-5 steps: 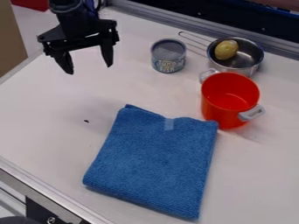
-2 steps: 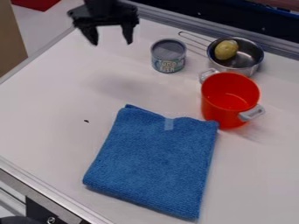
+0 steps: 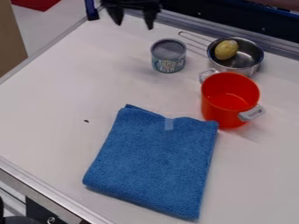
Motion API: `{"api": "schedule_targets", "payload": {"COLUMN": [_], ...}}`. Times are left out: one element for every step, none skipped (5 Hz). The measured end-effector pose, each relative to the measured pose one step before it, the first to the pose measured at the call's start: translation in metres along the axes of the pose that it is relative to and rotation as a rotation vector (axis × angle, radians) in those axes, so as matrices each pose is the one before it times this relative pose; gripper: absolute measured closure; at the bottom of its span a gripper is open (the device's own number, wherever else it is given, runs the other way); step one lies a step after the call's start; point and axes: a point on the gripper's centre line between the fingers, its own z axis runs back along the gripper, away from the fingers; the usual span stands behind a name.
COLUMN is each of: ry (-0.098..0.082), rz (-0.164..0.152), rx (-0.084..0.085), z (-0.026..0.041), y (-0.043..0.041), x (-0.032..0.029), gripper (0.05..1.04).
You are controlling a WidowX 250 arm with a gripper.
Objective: Take the can and put in the right side of the silver pan.
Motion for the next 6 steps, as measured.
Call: {"api": "schedule_targets", "payload": {"ry": [0.0055, -0.0930, -0.0063, 0.0024, 0.0263, 0.0011], "rz": [-0.0914, 0.0010, -0.0296, -0.0219, -0.0302, -0.0118], "rx": [-0.0394, -0.0232, -0.0429, 0.0004, -0.0135, -0.0375], "z": [-0.01806, -0.00406, -0.01451, -0.00521, -0.01124, -0.00329], "y": [-0.02121, -0.00476, -0.00729, 0.00083, 0.00043, 0.00119], "x": [0.00974, 0.01360, -0.00028, 0.00761, 0.00245, 0.00343], "gripper": [0.084, 0.084, 0.084, 0.084, 0.084, 0.084]}}
